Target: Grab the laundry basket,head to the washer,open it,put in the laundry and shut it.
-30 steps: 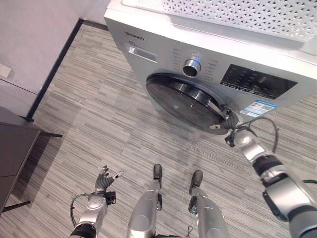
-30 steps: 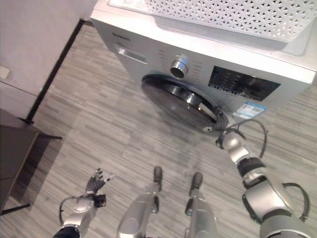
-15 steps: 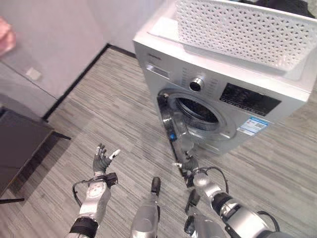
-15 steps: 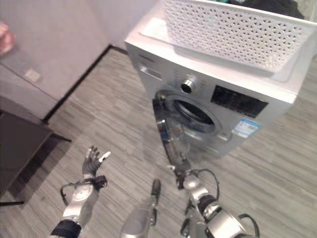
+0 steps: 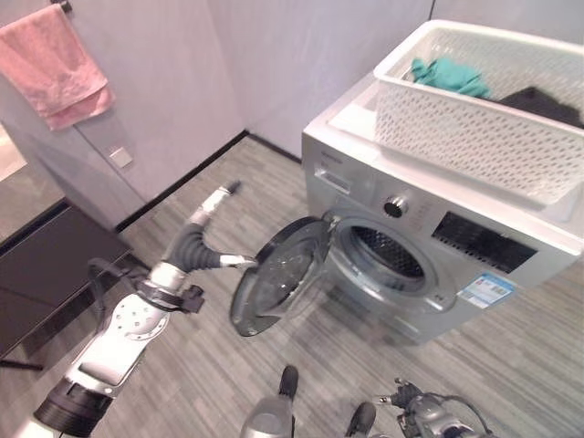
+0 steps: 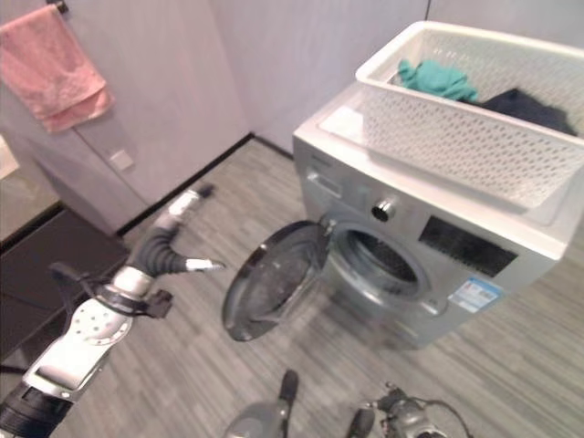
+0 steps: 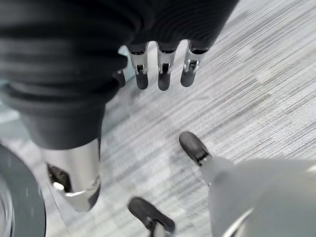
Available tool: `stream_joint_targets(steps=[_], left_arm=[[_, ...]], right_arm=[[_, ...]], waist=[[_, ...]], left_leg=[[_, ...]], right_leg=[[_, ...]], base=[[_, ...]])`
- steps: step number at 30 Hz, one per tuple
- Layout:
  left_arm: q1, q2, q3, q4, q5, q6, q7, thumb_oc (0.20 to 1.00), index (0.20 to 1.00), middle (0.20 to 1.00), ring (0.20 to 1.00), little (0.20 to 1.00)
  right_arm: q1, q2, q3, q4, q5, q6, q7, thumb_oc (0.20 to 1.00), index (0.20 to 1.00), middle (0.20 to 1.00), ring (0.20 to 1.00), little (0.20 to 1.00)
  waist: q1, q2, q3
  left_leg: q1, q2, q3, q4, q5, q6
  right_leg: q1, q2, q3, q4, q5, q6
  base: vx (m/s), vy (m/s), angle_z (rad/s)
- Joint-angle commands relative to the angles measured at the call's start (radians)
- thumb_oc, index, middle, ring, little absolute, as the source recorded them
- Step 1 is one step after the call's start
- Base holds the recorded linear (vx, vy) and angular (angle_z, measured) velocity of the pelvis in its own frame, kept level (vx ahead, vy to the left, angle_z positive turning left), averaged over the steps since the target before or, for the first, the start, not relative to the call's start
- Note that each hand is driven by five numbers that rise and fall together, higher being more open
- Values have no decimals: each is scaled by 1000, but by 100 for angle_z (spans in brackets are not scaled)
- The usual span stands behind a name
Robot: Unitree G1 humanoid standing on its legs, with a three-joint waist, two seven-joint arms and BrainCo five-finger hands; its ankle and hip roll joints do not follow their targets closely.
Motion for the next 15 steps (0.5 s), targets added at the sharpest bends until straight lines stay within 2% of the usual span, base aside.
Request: stream_joint_targets(steps=[1,3,6,7,9,10,11,12,13,15], left_arm=[[-36,-94,-152,168,-211,107,-118,1000,1000,1000,1000,1000],[-64,-119,-223,271,-176,141,-146,1000,1000,1000,1000,1000],[-93,-122,-278,424,-89,152,-176,1000,1000,1000,1000,1000],[-107,-118,-291,470,-30,152,-179,1000,1000,1000,1000,1000],[-175,-123,-344,622,180,141,-179,1000,1000,1000,1000,1000],[-198,-130,-358,675,240,136,-168,1000,1000,1000,1000,1000],[-198,-130,-358,675,241,136,-168,1000,1000,1000,1000,1000],[-298,-172,-390,893,502,117,-109,1000,1000,1000,1000,1000],[-354,-193,-390,1031,621,121,-56,1000,1000,1000,1000,1000],[-487,-200,-367,1242,756,131,53,1000,1000,1000,1000,1000]], right_arm=[[-41,68,-63,11,10,7,2,1000,1000,1000,1000,1000],[-42,49,-89,20,8,10,-7,1000,1000,1000,1000,1000],[-48,28,-101,15,0,8,-9,1000,1000,1000,1000,1000],[-51,21,-101,19,-3,6,-9,1000,1000,1000,1000,1000],[-64,6,-97,21,-10,7,-8,1000,1000,1000,1000,1000],[-67,3,-93,21,-10,9,-9,1000,1000,1000,1000,1000],[-67,3,-94,21,-10,9,-9,1000,1000,1000,1000,1000],[-83,-8,-74,16,-8,10,-12,1000,1000,1000,1000,1000],[-93,-6,-60,13,0,8,-16,1000,1000,1000,1000,1000],[-122,1,-25,-3,19,-1,-28,1000,1000,1000,1000,1000]], waist=[[-40,-67,11],[-68,-74,11],[-101,-80,24],[-108,-84,32],[-122,-95,58],[-126,-99,62],[-126,-99,62],[-138,-116,99],[-144,-129,122],[-152,-150,161]], left_leg=[[-36,-5,30,18,-43,7],[-33,-4,37,17,-48,10],[-36,-1,56,18,-60,17],[-41,2,61,20,-61,18],[-60,8,73,25,-62,19],[-73,10,74,27,-59,19],[-74,10,74,27,-59,19],[-111,17,82,39,-54,18],[-130,22,86,49,-51,16],[-167,27,90,64,-47,14]], right_leg=[[23,-63,111,70,-148,55],[17,-64,119,74,-147,57],[-5,-66,140,84,-141,64],[-16,-66,144,86,-139,65],[-46,-67,157,94,-138,68],[-60,-66,158,94,-133,67],[-61,-66,158,94,-133,67],[-99,-65,159,101,-125,67],[-117,-67,161,106,-120,66],[-156,-65,169,113,-103,66]], base=[[78,5,-5],[57,32,-15],[5,59,-18],[-31,58,-17],[-45,63,-27],[-40,34,-22],[-111,32,-14],[-134,40,-13],[-178,59,-16],[-126,45,-14]])
